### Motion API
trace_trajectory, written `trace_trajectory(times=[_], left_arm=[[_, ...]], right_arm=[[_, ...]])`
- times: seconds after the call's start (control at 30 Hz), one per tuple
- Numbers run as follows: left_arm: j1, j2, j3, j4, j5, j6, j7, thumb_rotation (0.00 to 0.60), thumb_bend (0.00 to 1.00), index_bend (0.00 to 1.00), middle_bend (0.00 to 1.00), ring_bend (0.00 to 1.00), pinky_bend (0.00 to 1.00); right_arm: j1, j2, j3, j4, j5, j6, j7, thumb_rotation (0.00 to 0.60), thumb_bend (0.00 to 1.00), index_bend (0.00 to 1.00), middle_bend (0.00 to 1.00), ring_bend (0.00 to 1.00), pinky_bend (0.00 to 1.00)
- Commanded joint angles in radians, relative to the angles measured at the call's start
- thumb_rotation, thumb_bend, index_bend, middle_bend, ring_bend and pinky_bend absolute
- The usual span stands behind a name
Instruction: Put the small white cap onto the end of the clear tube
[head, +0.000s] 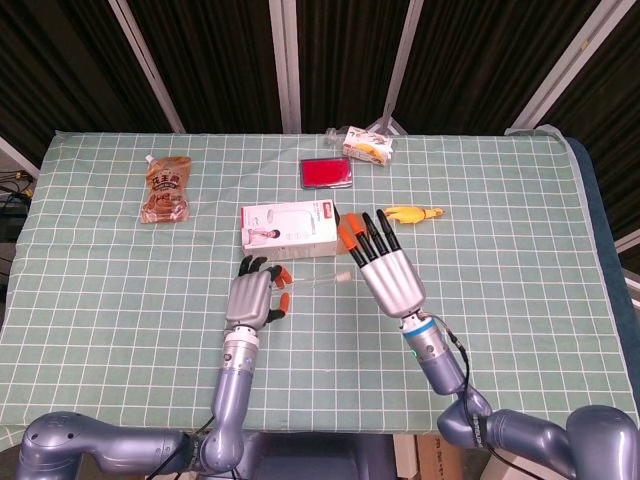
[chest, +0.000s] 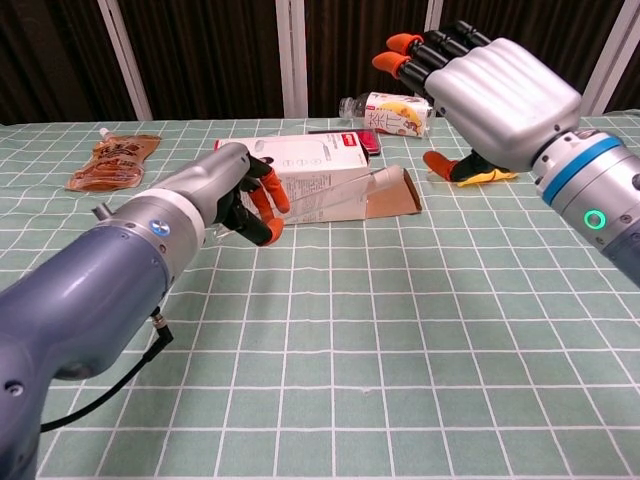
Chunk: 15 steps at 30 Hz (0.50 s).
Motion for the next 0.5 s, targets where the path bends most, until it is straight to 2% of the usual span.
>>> trace_trajectory(times=[0.03, 0.23, 0.5], left_arm=[[0.012, 0.019, 0.052, 0.009, 0.036, -0.006, 0.019, 0.6, 0.71, 0.51, 0.54, 0.13, 0.02], [0.031, 0.03, 0.141, 0.044, 0.071, -0.01, 0.067, 0.6, 0.71, 0.51, 0.54, 0.13, 0.02], [0.05, 0.009, 0.187, 0.082, 0.049, -0.015, 0.149, 0.6, 0.7, 0.49, 0.52, 0.14, 0.02]], right_arm=[[-0.008, 0.012, 0.008, -0.017, 0.009, 0.008, 0.002, 0.6, 0.46, 0.0, 0.0, 0.0, 0.0], [-0.021, 0.04, 0.026, -0.06, 0.024, 0.02, 0.005, 0.6, 0.46, 0.0, 0.0, 0.0, 0.0], [-0.039, 0.08, 0.031, -0.111, 0.032, 0.03, 0.007, 0.6, 0.46, 0.0, 0.0, 0.0, 0.0]])
